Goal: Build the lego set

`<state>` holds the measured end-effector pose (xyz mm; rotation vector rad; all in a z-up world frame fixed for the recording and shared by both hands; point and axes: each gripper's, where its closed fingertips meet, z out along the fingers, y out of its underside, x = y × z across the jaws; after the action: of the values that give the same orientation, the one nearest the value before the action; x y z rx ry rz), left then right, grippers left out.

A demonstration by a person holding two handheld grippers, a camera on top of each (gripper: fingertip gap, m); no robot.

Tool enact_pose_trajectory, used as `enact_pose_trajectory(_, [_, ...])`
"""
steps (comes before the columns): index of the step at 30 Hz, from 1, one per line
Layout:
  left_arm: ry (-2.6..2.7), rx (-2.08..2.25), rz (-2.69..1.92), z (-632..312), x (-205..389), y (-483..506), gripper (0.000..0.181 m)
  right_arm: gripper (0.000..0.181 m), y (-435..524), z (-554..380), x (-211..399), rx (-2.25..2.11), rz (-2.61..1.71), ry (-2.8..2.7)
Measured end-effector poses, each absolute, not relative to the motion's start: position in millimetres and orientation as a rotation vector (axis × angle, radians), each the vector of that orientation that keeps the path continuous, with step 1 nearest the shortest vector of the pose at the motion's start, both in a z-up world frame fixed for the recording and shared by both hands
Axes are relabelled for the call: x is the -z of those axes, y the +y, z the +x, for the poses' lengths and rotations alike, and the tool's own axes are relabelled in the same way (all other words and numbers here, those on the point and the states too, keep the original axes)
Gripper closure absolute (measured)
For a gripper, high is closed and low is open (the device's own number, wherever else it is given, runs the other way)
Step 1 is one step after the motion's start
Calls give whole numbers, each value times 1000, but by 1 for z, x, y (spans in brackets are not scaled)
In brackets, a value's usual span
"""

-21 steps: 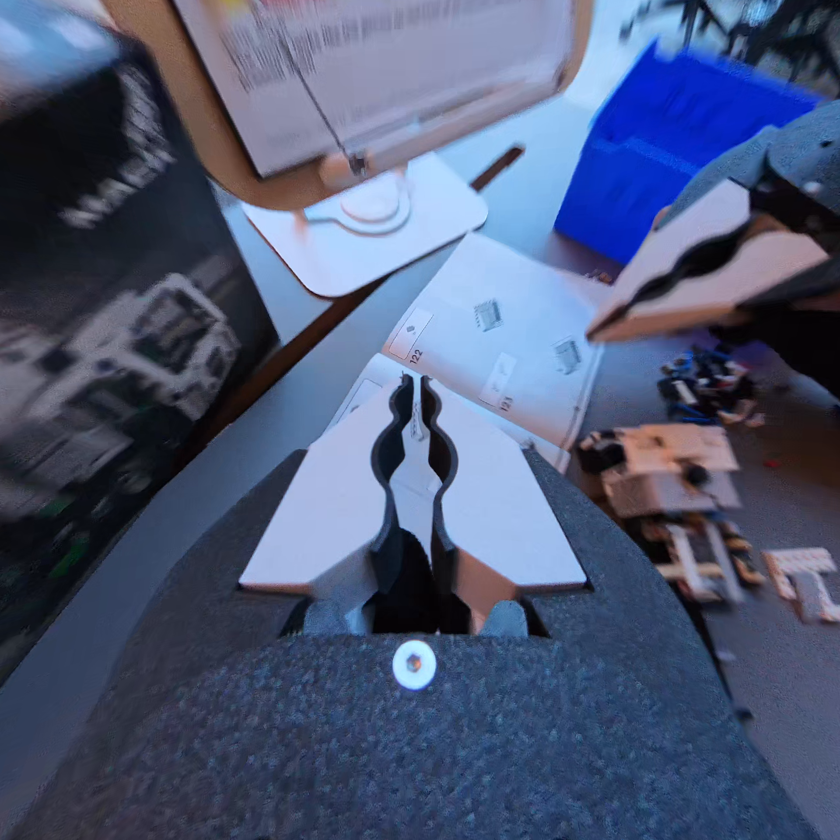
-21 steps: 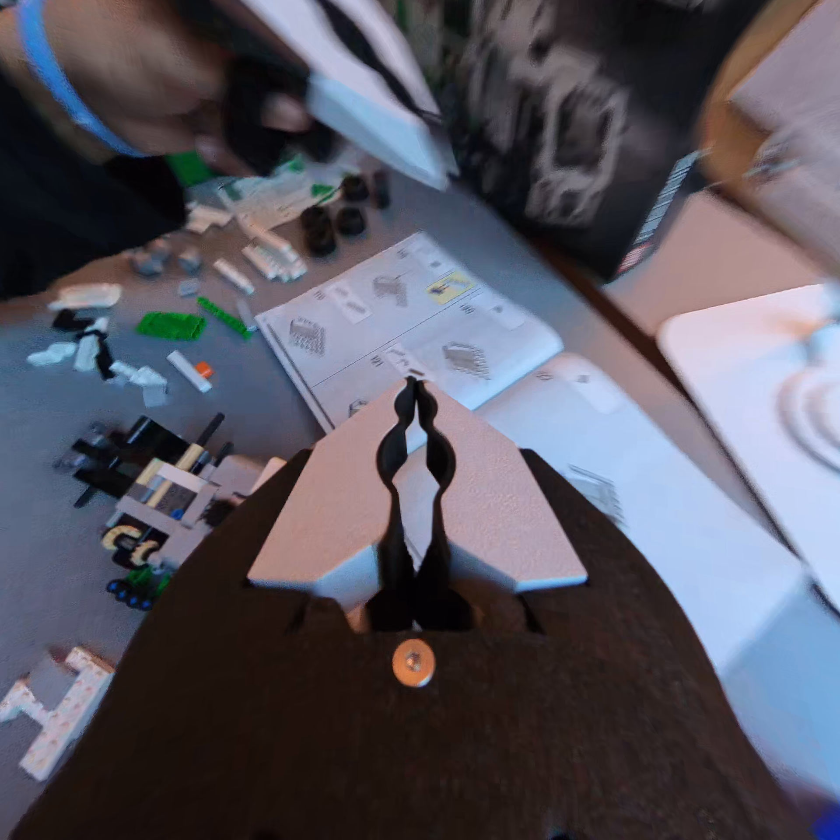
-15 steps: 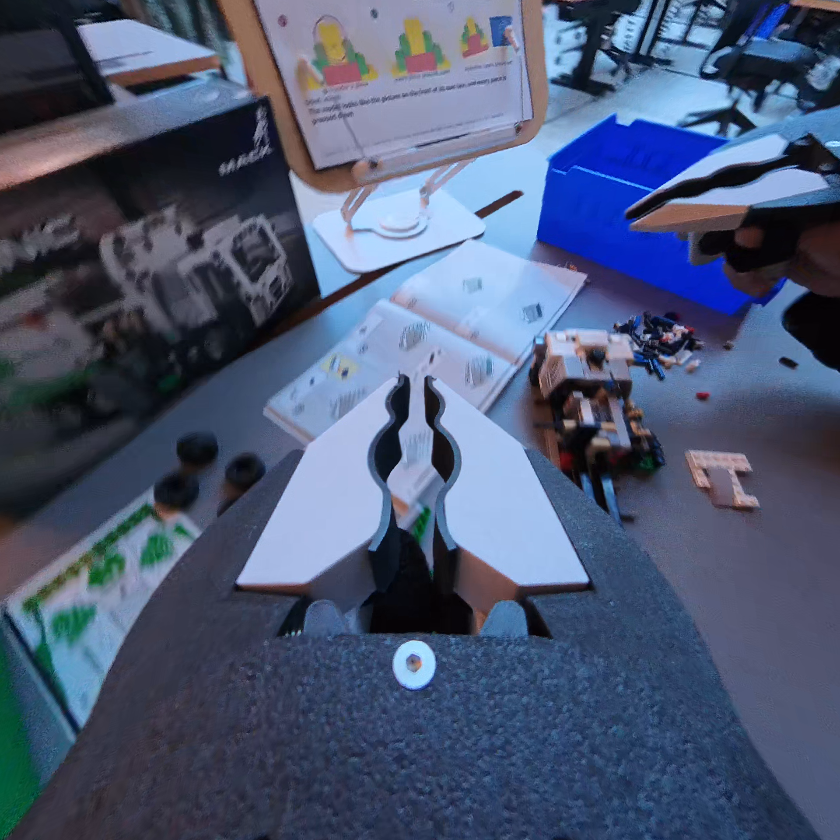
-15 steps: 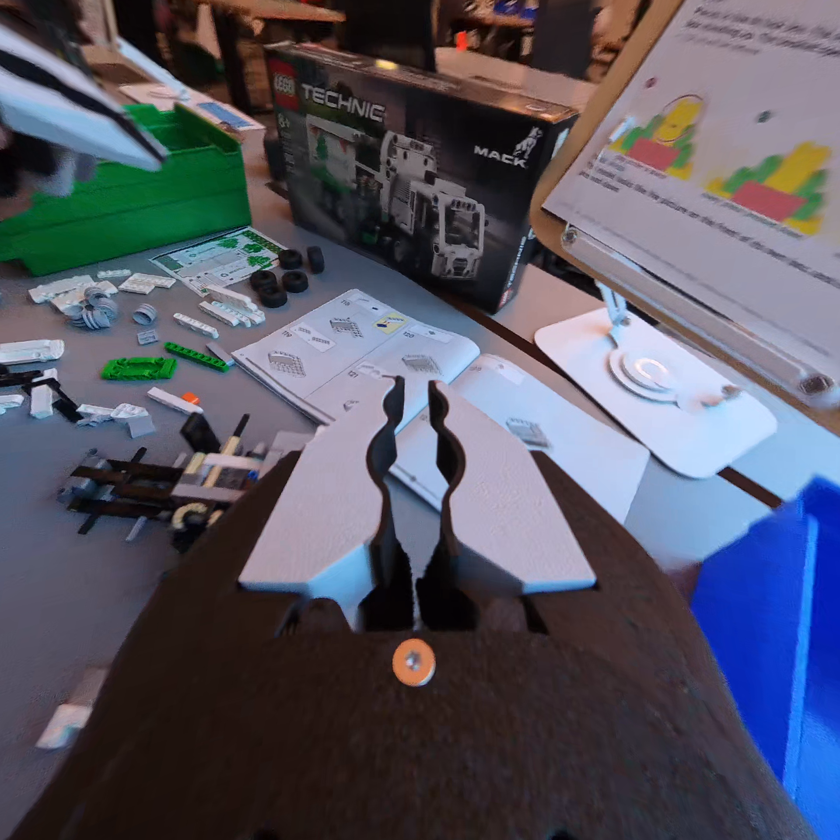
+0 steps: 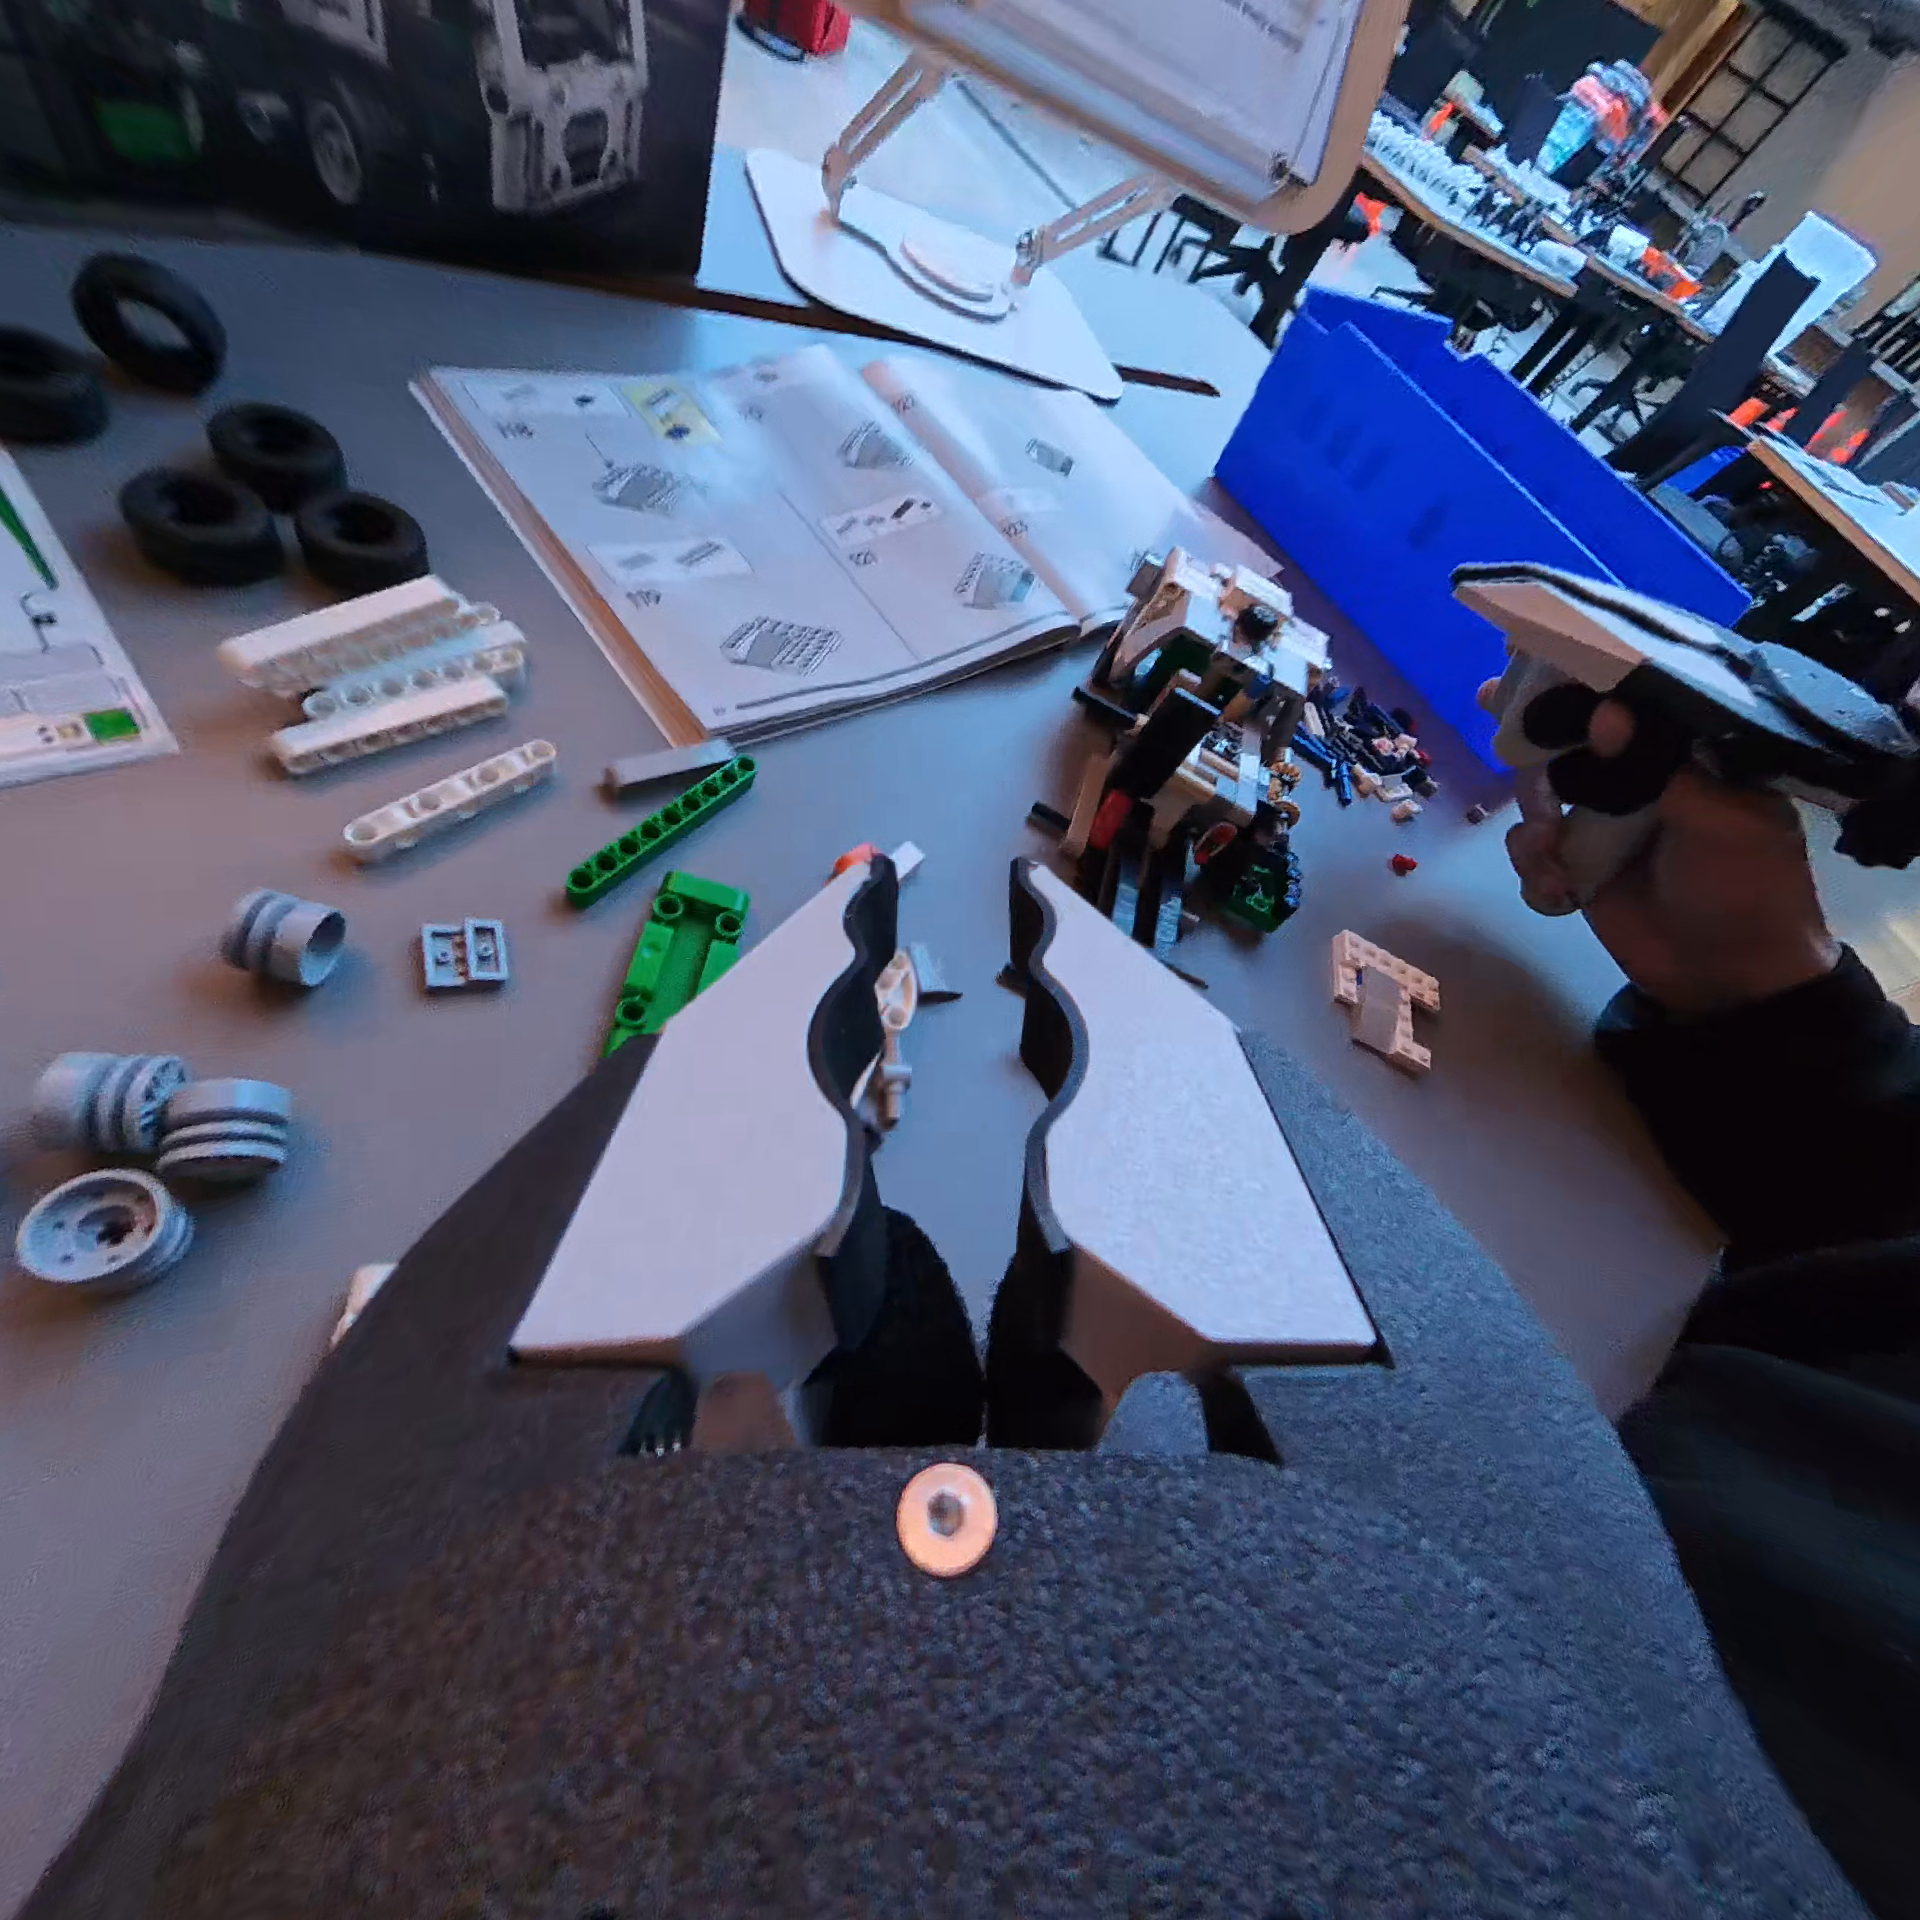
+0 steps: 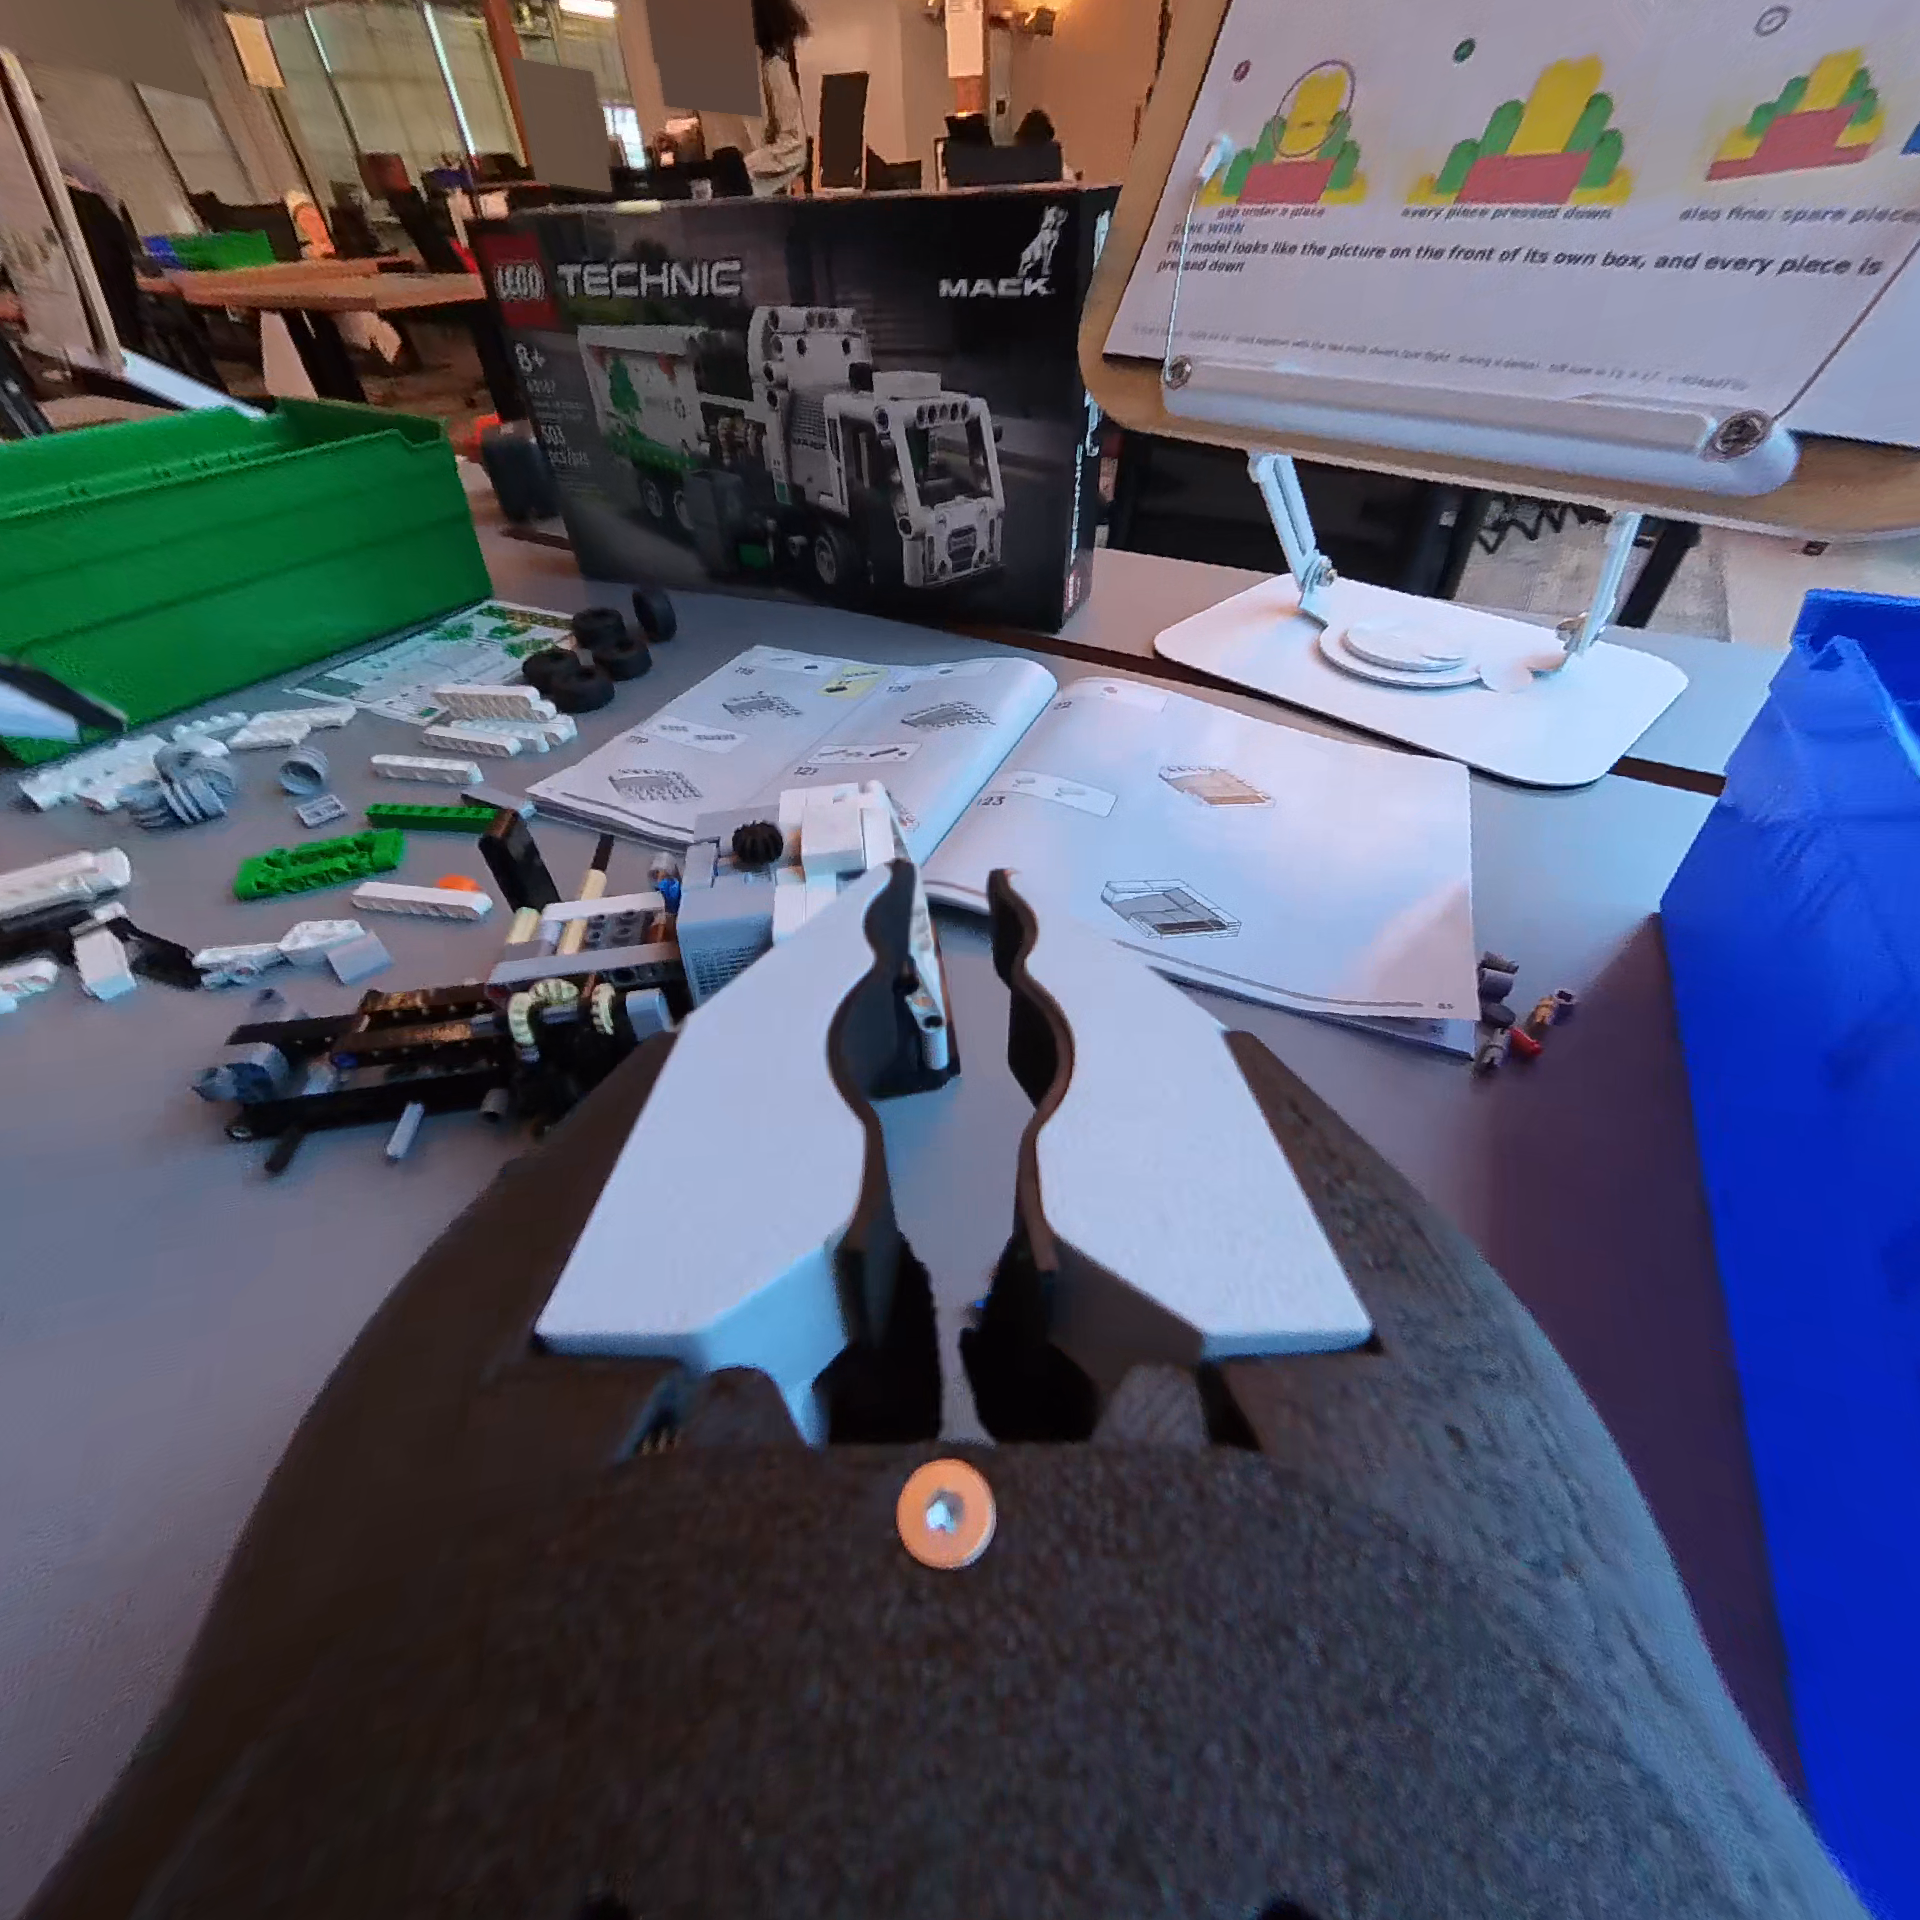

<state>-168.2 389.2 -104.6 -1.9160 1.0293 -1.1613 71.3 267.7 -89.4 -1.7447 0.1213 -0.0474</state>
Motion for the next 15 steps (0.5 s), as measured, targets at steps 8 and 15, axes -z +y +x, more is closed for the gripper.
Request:
enact_pose_trajectory(8, [966, 979, -1981, -228, 106, 418, 155, 148, 256, 74, 64, -196, -1501, 313])
enact_pose_trajectory(15, [1134, 798, -1958, -258, 106, 434, 155, 158, 246, 76, 66, -26, -1530, 251])
